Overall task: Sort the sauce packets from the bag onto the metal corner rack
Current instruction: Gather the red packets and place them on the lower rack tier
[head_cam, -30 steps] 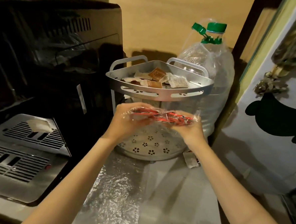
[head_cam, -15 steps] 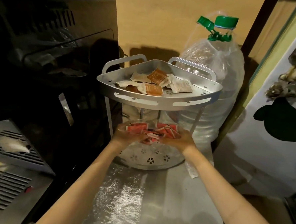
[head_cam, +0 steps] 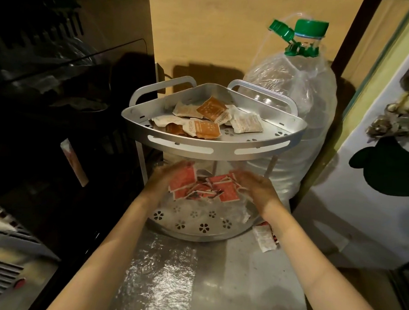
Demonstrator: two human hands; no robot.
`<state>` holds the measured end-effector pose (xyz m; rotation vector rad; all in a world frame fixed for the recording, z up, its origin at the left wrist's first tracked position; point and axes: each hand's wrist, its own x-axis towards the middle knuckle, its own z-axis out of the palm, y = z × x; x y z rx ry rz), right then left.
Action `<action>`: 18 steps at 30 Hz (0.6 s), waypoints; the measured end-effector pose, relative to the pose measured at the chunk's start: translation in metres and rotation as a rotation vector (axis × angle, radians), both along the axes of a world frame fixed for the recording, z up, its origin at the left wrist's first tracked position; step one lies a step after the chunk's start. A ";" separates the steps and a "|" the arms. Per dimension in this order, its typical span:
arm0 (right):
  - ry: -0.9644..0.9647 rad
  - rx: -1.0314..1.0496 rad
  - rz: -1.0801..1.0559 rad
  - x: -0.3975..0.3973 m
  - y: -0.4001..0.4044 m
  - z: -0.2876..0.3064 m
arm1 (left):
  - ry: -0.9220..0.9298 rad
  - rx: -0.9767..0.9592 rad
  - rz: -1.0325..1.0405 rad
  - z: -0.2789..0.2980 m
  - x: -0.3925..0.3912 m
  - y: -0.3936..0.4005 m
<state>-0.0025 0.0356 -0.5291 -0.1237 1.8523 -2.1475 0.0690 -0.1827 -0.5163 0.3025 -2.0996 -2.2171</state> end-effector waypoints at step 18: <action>0.006 -0.020 -0.027 0.003 0.005 -0.009 | -0.097 -0.007 0.282 -0.054 0.029 0.002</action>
